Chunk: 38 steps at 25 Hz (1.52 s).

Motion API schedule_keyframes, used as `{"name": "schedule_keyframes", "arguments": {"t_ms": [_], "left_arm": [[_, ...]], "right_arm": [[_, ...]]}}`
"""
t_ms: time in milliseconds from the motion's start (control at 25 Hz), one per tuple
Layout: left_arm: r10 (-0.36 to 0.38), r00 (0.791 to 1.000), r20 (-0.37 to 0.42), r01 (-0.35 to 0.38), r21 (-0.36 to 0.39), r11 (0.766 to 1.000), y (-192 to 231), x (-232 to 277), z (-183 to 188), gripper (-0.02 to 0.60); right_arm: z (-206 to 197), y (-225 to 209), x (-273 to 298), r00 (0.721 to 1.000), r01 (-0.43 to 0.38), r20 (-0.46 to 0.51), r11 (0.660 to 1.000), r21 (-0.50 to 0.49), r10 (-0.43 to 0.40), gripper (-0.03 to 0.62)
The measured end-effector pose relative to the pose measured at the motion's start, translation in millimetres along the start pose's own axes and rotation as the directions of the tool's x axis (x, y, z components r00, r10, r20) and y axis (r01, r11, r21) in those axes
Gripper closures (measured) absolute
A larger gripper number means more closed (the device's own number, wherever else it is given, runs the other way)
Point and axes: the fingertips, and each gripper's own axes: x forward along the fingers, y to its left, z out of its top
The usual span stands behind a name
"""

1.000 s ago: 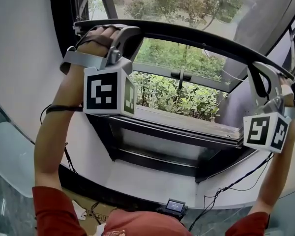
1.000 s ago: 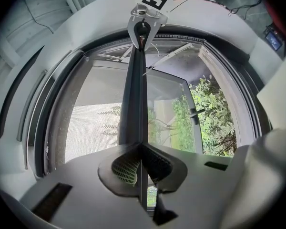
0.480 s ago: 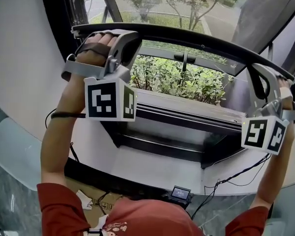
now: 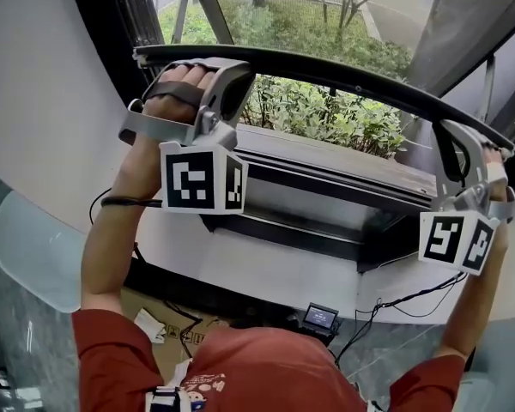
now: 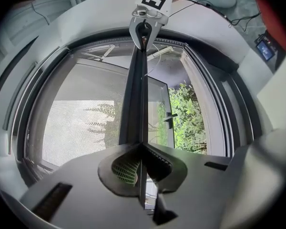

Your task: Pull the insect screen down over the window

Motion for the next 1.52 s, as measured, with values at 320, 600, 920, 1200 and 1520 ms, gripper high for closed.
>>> {"name": "schedule_keyframes", "arguments": {"t_ms": [320, 600, 920, 1200, 1520], "left_arm": [[-0.059, 0.998, -0.006, 0.059, -0.009, 0.998, -39, -1, -2, 0.561], [-0.117, 0.993, -0.006, 0.117, -0.023, 0.993, -76, -2, -4, 0.563], [-0.140, 0.990, -0.017, 0.140, -0.028, 0.990, -95, -3, -5, 0.563], [-0.202, 0.979, -0.022, 0.201, -0.042, 0.979, -127, -5, -6, 0.563], [-0.242, 0.970, -0.021, 0.240, -0.076, 0.968, -156, -5, -5, 0.563]], "right_arm": [[-4, 38, 1, 0.998, -0.063, -0.009, 0.998, 0.026, 0.063, 0.568], [-9, 75, 2, 0.993, -0.120, -0.011, 0.991, 0.067, 0.121, 0.568], [-12, 93, 2, 0.989, -0.141, -0.028, 0.986, 0.094, 0.144, 0.566], [-15, 126, 2, 0.974, -0.218, -0.035, 0.970, 0.111, 0.223, 0.566], [-22, 155, 1, 0.959, -0.271, -0.039, 0.952, 0.139, 0.279, 0.566]]}}
